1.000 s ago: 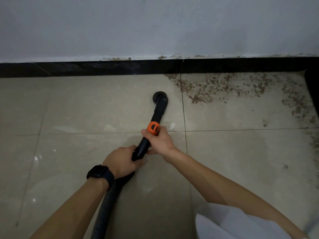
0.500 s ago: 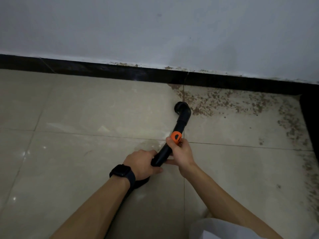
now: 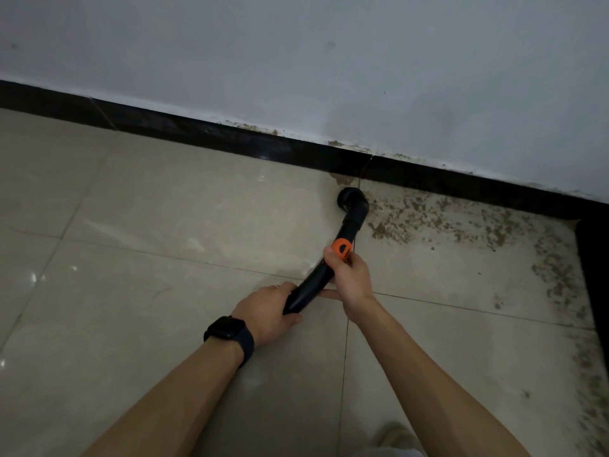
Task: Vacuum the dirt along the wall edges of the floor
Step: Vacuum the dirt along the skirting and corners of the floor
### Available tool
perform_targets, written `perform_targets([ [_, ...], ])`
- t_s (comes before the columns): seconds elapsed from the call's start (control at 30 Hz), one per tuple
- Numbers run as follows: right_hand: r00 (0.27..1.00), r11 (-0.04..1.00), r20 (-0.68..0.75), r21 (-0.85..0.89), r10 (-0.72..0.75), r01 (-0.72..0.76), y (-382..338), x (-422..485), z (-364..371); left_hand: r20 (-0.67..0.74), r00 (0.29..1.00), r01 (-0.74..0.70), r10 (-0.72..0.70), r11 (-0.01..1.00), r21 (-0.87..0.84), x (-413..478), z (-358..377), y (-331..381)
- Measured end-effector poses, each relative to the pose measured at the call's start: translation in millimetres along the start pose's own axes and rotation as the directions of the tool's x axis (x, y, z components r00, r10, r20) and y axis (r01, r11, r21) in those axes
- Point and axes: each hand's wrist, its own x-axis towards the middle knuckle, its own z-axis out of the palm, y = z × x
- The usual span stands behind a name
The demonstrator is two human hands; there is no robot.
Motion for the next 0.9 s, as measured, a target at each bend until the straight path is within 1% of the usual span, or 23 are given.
perform_targets([
  [0.33,1.0,1.0,0.03,-0.025,-0.006,0.007,-13.6,19.5,11.0,-0.141,0.99,0.021,-0.019,1.0,0.016,7.2,0.3,-1.6],
  [0.5,1.0,0.998,0.008,-0.055,-0.013,0.014,-21.4,30.8,19.0,-0.209,0.977,0.039,-0.035,0.999,0.014,12.3,0.2,-2.8],
  [0.73,1.0,0.998,-0.015,-0.058,-0.007,0.006,-27.0,40.9,30.4,-0.24,0.969,0.072,-0.059,0.996,0.045,18.8,-5.8,-8.6],
  [0.9,1.0,1.0,0.024,-0.026,-0.001,0.002,-28.1,41.7,50.4,-0.266,0.961,0.093,-0.079,0.995,0.039,15.4,-13.9,-24.2],
])
